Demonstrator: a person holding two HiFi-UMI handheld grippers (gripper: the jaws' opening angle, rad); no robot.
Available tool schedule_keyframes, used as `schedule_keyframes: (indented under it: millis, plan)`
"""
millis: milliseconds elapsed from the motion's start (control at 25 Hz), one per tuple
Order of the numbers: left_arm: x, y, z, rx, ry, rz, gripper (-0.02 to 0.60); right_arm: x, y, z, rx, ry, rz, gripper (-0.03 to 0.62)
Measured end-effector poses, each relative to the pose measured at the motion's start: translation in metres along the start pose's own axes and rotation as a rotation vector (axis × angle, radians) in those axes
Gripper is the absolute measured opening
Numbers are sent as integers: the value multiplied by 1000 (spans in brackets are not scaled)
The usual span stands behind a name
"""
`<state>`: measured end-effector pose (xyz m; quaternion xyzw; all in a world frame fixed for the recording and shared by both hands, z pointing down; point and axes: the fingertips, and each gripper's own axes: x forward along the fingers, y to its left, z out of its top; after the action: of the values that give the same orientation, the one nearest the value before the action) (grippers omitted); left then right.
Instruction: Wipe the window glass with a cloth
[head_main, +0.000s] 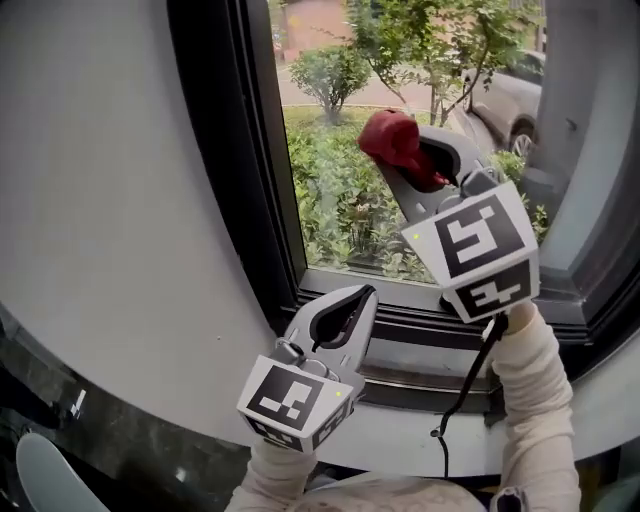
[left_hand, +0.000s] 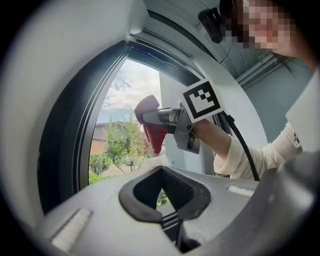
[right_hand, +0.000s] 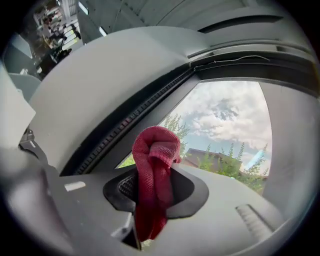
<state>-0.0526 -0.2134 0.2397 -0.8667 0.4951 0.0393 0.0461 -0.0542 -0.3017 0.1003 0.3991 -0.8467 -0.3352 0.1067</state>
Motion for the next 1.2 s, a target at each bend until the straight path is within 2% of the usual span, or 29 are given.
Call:
schedule_keyframes:
  millis: [120, 240, 360, 520, 680, 840, 1040, 1200]
  plan:
    - [14, 16, 14, 22, -12, -10, 0, 17, -19, 6, -59, 55, -77, 121]
    - [26, 29, 24, 34, -19, -14, 0, 22, -16, 1, -95, 83, -110, 120]
    - [31, 39, 28, 41, -31, -24, 0, 23, 6, -15, -139, 108, -103, 118]
    - [35, 55, 21, 2, -15, -29, 0, 26, 36, -47, -177, 159, -76, 118]
    - [40, 64, 16, -38, -27, -54, 0, 30, 42, -57, -221, 158, -113, 118]
    - [44, 71, 14, -54, -54, -69, 0, 38, 29, -41, -239, 122, -94, 123]
    - [53, 69, 14, -75, -55, -87, 0, 40, -9, 0, -266, 65, -136, 123]
    - [62, 67, 28, -93, -51, -101, 0, 41, -43, 35, -281, 46, -149, 124]
